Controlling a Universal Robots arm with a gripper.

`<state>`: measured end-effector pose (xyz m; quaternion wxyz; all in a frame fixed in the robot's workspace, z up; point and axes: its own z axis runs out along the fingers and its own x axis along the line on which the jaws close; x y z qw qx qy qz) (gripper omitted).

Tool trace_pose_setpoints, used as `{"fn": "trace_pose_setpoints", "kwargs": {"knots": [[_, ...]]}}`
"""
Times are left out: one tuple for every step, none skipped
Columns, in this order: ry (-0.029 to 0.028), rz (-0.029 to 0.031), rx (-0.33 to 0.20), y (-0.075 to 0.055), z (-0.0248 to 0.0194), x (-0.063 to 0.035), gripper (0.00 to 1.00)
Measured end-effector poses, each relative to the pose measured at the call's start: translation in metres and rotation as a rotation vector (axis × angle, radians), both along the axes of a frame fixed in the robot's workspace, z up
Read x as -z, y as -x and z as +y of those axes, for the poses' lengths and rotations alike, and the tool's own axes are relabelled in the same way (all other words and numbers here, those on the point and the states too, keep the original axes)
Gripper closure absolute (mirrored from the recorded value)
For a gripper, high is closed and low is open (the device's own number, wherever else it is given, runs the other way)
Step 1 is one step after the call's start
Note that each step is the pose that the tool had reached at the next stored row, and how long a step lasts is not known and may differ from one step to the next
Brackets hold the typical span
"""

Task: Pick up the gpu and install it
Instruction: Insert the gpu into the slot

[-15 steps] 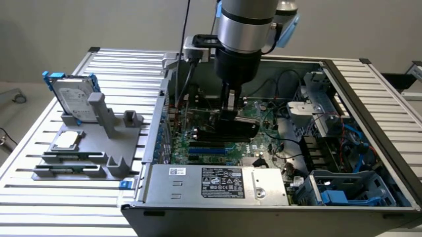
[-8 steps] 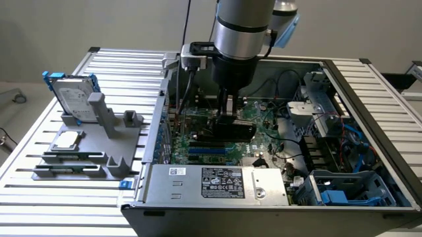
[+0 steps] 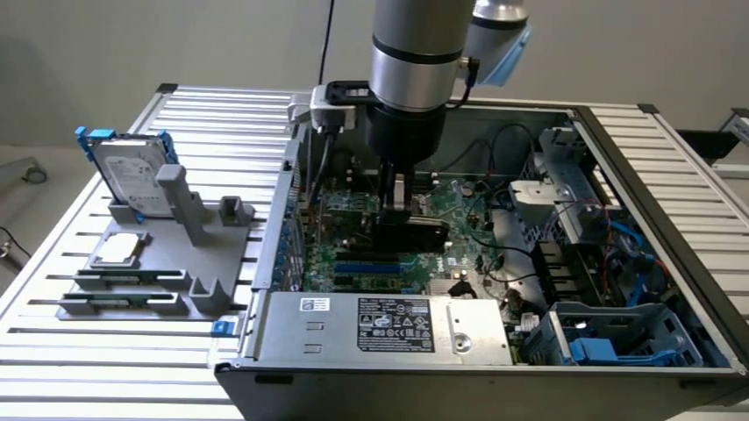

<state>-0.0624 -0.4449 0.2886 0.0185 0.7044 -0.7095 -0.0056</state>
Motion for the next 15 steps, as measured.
{"fn": "trace_pose_setpoints", "kwargs": {"knots": [[-0.0001,-0.0065,-0.001,0.002,-0.0004,0.0007,0.73],[-0.0001,-0.0114,-0.001,0.005,-0.0008,0.0012,0.73],[0.0,-0.0147,-0.001,0.007,-0.0012,0.0015,0.73],[0.0,-0.0167,-0.002,0.01,-0.0019,0.0017,0.73],[-0.0001,-0.0172,-0.003,0.012,-0.0024,0.0018,0.73],[0.0,-0.0172,-0.003,0.012,-0.0025,0.0017,0.73],[0.0,-0.0172,-0.003,0.012,-0.0026,0.0018,0.73],[-0.0002,-0.0173,-0.003,0.012,-0.0028,0.002,0.73],[0.0,-0.0173,-0.003,0.012,-0.0034,0.0024,0.73],[0.0001,-0.0174,-0.003,0.013,-0.0044,0.003,0.73],[0.0,-0.0175,-0.003,0.013,-0.0056,0.0037,0.73],[0.0,-0.0177,-0.003,0.013,-0.0069,0.0044,0.73],[0.0,-0.0183,-0.003,0.013,-0.0078,0.0052,0.73],[-0.0001,-0.0193,-0.003,0.015,-0.0082,0.0061,0.73],[0.0,-0.0213,-0.003,0.016,-0.0082,0.0071,0.73]]}}
